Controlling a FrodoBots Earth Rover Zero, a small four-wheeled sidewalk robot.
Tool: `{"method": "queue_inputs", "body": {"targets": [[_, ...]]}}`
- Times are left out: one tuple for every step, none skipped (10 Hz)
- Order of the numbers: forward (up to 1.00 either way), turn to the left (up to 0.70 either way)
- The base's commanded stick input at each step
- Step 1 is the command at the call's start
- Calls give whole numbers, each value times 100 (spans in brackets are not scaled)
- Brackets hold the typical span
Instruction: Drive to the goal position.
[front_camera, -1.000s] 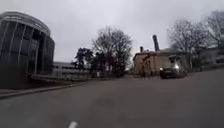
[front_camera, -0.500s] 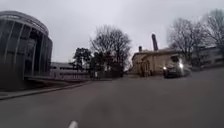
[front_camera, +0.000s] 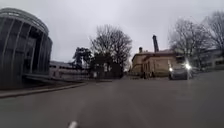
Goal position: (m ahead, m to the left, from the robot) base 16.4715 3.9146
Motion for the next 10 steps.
{"method": "queue_inputs", "body": {"targets": [[100, -39], [100, -14], [100, 0], [100, 1], [100, 1], [100, 1], [100, 1], [100, 1], [100, 1], [100, 1]]}}
